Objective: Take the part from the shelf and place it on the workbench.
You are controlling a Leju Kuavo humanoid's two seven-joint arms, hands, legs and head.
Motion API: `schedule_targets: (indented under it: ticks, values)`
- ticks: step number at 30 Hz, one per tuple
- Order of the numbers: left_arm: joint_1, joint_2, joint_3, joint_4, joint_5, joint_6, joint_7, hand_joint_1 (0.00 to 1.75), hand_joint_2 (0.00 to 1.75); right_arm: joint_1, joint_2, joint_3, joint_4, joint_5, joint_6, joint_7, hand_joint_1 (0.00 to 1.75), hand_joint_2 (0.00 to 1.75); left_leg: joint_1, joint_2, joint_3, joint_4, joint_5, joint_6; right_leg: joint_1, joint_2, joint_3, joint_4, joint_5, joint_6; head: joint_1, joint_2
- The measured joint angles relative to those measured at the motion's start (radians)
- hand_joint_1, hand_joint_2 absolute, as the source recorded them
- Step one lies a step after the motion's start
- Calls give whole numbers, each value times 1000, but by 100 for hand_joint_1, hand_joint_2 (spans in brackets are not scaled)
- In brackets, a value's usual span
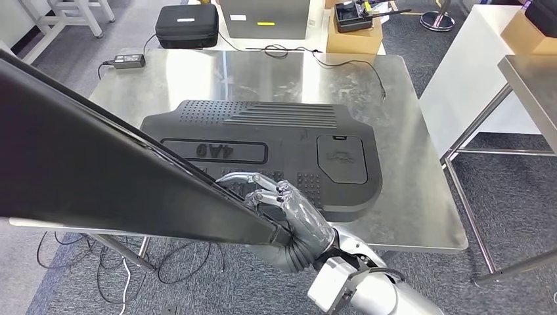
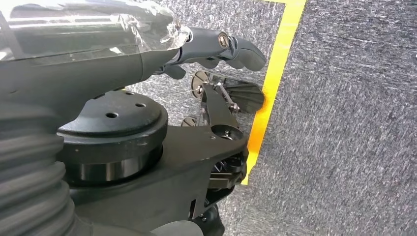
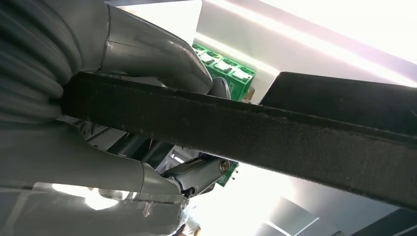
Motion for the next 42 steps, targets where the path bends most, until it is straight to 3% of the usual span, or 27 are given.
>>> schedule_targets:
  ticks: [6, 9, 16, 21, 30, 42]
  values:
    - [-29, -6, -3, -1, -32, 14, -8, 0, 175, -125, 57, 2, 106, 42, -40, 39, 175, 175, 0, 0, 0, -1, 2, -3, 1, 0, -2, 4, 0, 0, 41, -2]
    - [-47, -12, -13, -2, -60, 28, -14, 0, 175, -232, 102, 10, 202, 98, -44, 92, 175, 175, 1, 0, 0, -1, 3, -5, 1, 0, -2, 5, 0, -1, 46, -1]
    - [-57, -34, -31, -5, -96, 38, -16, 0, 175, -446, 234, 53, 508, 190, -12, 147, 175, 175, 1, 0, 0, -2, 5, -7, 2, -1, -3, 6, 1, -2, 19, 0]
    - [-56, -44, -44, -5, -100, 35, -16, 0, 175, -504, 295, 80, 654, 202, -9, 149, 175, 175, 2, -1, -1, -2, 5, -7, 2, -2, -4, 6, 0, -3, 3, 0]
    - [-55, -47, -49, -5, -101, 34, -14, 0, 175, -533, 341, 104, 782, 206, -11, 149, 175, 175, 2, 0, -1, -2, 5, -8, 2, -1, -5, 5, 0, -3, -23, 0]
    - [-54, -49, -50, -5, -115, 30, -7, 0, 175, -548, 364, 133, 864, 216, -16, 163, 175, 175, 2, 0, -1, -2, 5, -8, 2, -1, -5, 5, 0, -3, -43, 0]
